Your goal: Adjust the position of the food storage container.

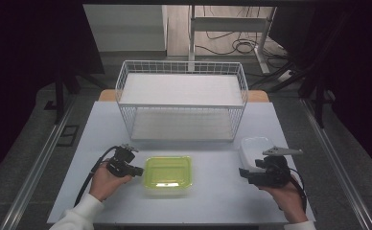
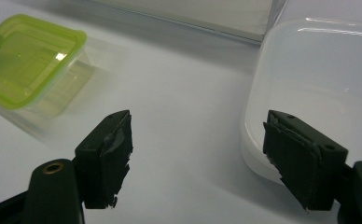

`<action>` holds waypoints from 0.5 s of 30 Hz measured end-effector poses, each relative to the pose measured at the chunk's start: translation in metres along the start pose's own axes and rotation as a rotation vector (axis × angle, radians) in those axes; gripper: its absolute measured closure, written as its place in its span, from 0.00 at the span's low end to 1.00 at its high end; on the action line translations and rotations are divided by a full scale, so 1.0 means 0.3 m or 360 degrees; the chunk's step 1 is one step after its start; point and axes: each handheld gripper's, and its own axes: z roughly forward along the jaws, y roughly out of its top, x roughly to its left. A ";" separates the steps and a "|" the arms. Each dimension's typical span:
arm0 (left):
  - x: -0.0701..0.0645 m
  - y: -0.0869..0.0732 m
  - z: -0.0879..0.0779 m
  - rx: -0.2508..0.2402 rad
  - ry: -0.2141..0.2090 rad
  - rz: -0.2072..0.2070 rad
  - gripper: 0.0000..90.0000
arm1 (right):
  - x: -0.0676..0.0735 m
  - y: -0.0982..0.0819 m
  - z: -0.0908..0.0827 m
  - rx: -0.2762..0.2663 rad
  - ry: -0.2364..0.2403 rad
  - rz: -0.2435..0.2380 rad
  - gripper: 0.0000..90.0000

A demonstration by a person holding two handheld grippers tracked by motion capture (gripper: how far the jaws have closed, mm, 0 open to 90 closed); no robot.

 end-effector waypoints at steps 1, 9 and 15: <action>-0.006 0.004 0.007 0.0001 -0.0008 0.0004 1.00 | 0.000 0.000 0.000 0.0000 0.0001 0.0001 0.26; -0.042 0.018 0.048 -0.0026 -0.0087 -0.0013 1.00 | -0.002 0.003 -0.005 -0.0005 0.0003 0.0001 0.27; -0.018 0.000 0.022 -0.0104 -0.0103 -0.0067 1.00 | 0.008 0.026 0.003 -0.0038 0.0017 -0.0015 0.27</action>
